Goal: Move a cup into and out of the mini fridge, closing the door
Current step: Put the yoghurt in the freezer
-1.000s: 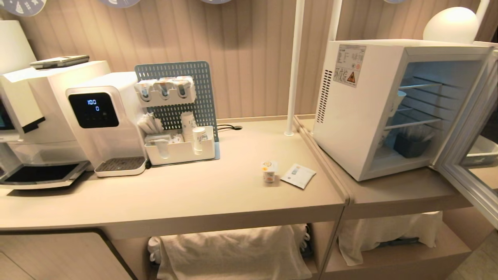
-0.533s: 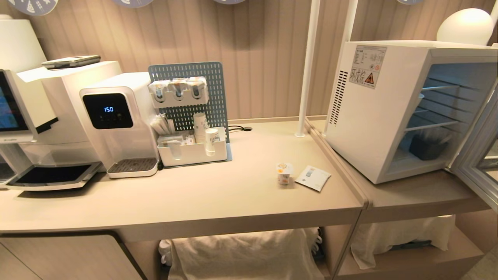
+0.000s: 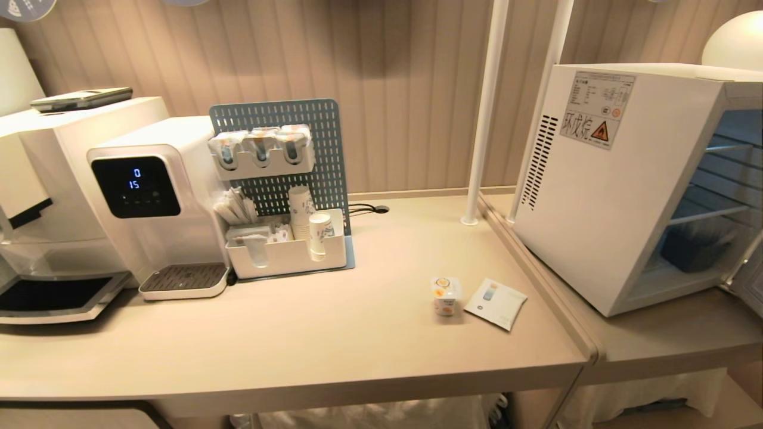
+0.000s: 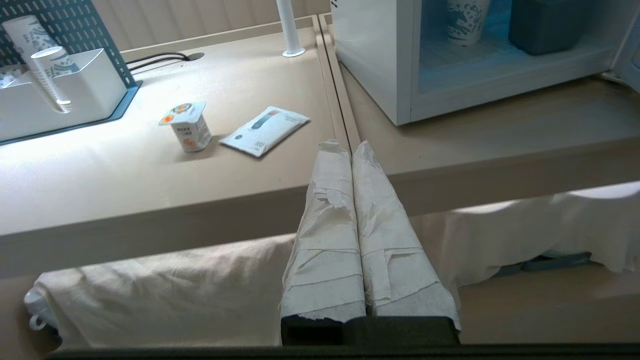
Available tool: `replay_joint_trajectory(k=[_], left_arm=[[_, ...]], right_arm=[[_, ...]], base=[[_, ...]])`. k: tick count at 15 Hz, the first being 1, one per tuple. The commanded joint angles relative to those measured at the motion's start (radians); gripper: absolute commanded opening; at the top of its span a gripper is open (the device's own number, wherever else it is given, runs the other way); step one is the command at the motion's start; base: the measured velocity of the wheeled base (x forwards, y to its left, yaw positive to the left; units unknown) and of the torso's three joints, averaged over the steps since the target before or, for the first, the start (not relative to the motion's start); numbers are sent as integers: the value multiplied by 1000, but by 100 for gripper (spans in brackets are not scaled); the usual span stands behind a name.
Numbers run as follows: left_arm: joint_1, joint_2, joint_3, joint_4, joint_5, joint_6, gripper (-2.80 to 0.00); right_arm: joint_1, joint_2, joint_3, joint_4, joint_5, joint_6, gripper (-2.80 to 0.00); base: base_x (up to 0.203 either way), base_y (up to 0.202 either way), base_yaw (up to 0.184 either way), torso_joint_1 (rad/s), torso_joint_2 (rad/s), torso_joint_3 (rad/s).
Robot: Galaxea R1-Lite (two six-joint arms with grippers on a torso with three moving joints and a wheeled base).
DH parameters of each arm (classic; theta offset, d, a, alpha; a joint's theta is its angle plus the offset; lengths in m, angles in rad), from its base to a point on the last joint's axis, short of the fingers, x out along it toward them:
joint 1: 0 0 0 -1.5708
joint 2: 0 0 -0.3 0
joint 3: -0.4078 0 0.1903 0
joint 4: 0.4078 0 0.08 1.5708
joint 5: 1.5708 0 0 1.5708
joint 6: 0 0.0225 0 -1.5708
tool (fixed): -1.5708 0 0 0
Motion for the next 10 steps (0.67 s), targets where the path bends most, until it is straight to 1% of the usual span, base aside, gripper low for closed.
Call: replay_joint_trajectory(k=[1, 2, 3, 4, 5, 6, 7, 8, 9, 10], left_arm=[[0, 2, 2, 0, 0, 0, -280], [0, 2, 2, 0, 0, 0, -280], [0, 2, 2, 0, 0, 0, -280], [0, 2, 2, 0, 0, 0, -280], [0, 2, 2, 0, 0, 0, -280], [0, 2, 2, -1, 0, 0, -280], [0, 2, 2, -1, 0, 0, -280], [0, 2, 2, 0, 0, 0, -280], [0, 2, 2, -1, 0, 0, -280], [0, 2, 2, -1, 0, 0, -280]], right_arm=[[0, 0, -1, 2, 0, 0, -280], [0, 0, -3, 9, 0, -1, -280], [0, -1, -8, 6, -2, 4, -280], [0, 8, -46, 13, -9, 16, -280], [0, 37, -131, 29, -14, 44, -280], [0, 78, -251, 51, -15, 78, -280], [3, 142, -374, 83, -12, 106, -280], [14, 237, -465, 119, -2, 129, -280], [31, 340, -516, 148, 22, 152, -280], [56, 430, -530, 169, 71, 179, -280]], base=[[169, 0, -7, 0, 5, 0], [110, 0, -7, 5, 10, 0], [0, 0, 0, 0, 0, 0], [0, 0, 0, 0, 0, 0], [0, 0, 0, 0, 0, 0], [0, 0, 0, 0, 0, 0], [0, 0, 0, 0, 0, 0], [0, 0, 0, 0, 0, 0], [0, 0, 0, 0, 0, 0], [0, 0, 0, 0, 0, 0]])
